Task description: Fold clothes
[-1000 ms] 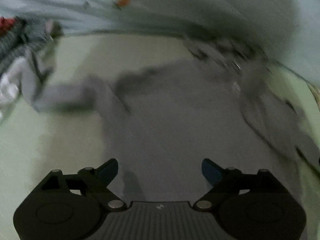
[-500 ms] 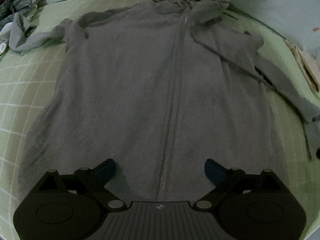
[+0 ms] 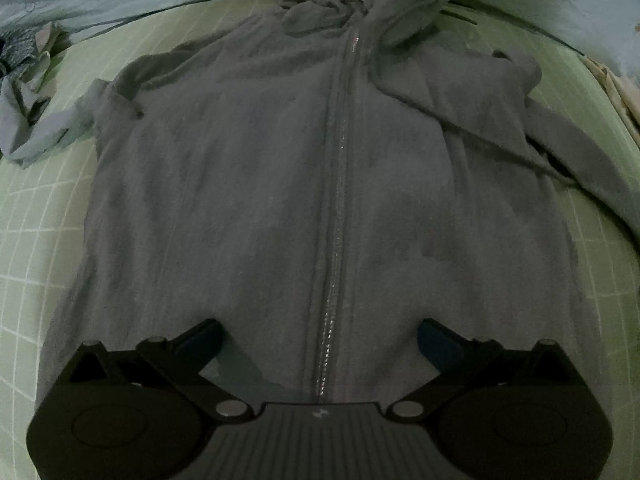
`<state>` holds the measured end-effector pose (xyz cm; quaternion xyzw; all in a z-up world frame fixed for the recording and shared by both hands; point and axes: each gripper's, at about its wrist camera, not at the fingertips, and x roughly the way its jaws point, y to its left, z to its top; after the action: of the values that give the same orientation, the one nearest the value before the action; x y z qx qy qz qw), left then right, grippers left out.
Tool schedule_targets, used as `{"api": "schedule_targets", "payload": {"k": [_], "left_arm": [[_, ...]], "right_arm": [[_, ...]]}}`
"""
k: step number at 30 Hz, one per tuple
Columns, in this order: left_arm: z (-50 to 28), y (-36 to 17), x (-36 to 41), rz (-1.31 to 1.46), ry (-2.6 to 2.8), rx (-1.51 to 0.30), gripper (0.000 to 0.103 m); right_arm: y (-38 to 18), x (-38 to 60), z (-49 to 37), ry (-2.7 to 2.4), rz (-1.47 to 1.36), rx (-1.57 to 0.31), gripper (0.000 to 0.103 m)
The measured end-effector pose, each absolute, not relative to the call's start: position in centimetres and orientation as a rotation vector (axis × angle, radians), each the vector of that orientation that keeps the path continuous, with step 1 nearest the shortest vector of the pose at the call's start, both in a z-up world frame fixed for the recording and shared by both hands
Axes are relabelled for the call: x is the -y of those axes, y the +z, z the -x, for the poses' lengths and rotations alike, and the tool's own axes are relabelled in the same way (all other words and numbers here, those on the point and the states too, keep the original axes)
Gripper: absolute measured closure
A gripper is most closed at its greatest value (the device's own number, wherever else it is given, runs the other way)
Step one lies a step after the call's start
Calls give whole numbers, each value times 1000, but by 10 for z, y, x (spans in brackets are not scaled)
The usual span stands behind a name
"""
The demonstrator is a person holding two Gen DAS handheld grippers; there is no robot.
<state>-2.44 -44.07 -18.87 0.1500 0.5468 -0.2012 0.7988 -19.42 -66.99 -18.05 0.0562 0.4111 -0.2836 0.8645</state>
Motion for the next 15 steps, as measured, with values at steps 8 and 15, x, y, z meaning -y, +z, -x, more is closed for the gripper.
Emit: {"api": "schedule_targets", "payload": {"k": [8,15], "left_arm": [[26,-188,436,-318,-434,-1162,0],[29,-188,431,-309,-433,-1142,0]], "right_arm": [[-182,677,199,-582,-232,-858,67],[-167,697,219,-634,-320,-777,96]]}}
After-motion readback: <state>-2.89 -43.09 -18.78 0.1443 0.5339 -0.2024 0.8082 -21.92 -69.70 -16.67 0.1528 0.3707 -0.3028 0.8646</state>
